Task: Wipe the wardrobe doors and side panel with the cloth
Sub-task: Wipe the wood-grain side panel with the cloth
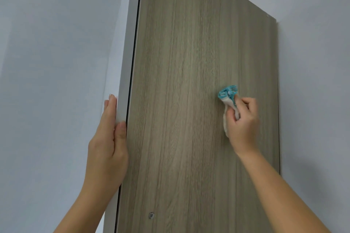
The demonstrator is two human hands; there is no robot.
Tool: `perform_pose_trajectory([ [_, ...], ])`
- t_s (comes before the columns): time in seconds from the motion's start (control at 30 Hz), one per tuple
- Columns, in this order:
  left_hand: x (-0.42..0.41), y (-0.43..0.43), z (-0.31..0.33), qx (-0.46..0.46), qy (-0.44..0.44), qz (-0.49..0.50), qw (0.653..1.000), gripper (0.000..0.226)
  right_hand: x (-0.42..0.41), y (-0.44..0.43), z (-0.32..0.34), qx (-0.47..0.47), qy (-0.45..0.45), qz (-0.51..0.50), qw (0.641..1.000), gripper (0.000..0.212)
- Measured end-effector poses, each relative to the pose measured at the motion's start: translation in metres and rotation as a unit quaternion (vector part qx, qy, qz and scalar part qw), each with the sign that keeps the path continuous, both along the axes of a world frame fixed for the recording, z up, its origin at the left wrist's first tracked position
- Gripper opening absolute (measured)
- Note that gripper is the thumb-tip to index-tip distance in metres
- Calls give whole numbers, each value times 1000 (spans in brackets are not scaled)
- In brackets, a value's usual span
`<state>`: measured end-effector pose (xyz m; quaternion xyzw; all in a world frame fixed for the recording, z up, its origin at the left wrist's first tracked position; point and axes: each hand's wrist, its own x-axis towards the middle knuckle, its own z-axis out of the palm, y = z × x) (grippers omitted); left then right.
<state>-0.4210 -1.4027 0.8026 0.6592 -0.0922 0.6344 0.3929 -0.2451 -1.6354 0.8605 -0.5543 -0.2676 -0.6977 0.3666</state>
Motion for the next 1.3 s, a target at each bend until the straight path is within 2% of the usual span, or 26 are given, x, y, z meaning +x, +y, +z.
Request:
perform_pose_trajectory([
  [0.13,-1,0,0,-3,6,-9,1000,61,30,-36,-3,42,51,-2,998,27],
  [0.27,-1,0,0,-7,10,-7,1000,63,58,-71,-6,71,88,-22,993,42],
  [0.4,-1,0,0,-5,6,-9,1000,62,87,-107,-14,106,166,-107,975,25],
  [0.5,-2,0,0,-9,5,-12,1000,61,99,-126,-20,121,214,-158,956,20],
  [0.7,-3,1,0,-3,5,-19,1000,60,94,-120,-12,169,263,-150,938,18],
  [0.83,-3,1,0,-4,6,-26,1000,60,79,-100,-18,174,243,-115,947,13],
  [1.03,-4,1,0,2,4,-45,999,55,25,-37,-35,143,150,-42,977,14],
  [1.3,-3,6,0,-4,5,-99,995,52,-56,58,-46,69,85,3,994,28],
])
